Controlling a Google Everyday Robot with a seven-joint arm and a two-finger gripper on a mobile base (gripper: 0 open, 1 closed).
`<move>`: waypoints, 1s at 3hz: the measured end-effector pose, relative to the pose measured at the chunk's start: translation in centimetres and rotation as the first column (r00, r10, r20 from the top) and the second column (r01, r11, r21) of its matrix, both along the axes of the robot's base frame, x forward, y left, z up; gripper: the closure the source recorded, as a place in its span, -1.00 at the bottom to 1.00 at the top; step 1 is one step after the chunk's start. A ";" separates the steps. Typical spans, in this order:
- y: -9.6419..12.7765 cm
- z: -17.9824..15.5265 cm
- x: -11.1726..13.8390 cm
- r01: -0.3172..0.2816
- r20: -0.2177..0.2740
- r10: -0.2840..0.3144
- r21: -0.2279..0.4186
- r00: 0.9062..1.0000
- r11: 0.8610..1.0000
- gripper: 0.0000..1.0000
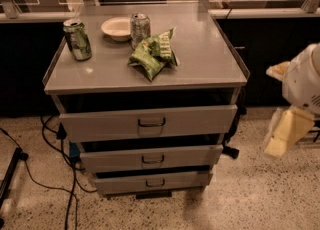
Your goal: Open middle drawer
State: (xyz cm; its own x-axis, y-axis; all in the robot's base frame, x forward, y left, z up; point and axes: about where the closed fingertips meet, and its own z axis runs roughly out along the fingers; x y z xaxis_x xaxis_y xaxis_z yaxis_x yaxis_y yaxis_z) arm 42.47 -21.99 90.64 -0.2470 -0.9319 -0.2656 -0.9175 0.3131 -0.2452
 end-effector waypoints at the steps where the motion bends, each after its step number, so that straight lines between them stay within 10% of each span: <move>1: 0.9 -6.9 -0.7 -0.016 -0.015 0.017 0.073 1.000 0.997 -1.00; 2: 3.0 -14.4 -0.7 -0.050 -0.050 0.059 0.166 0.997 0.985 -1.00; 3: 3.0 -14.4 -0.7 -0.050 -0.050 0.059 0.166 0.997 0.985 -1.00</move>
Offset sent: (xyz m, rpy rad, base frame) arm -0.0093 0.0521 -0.2353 0.2902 0.1201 0.1003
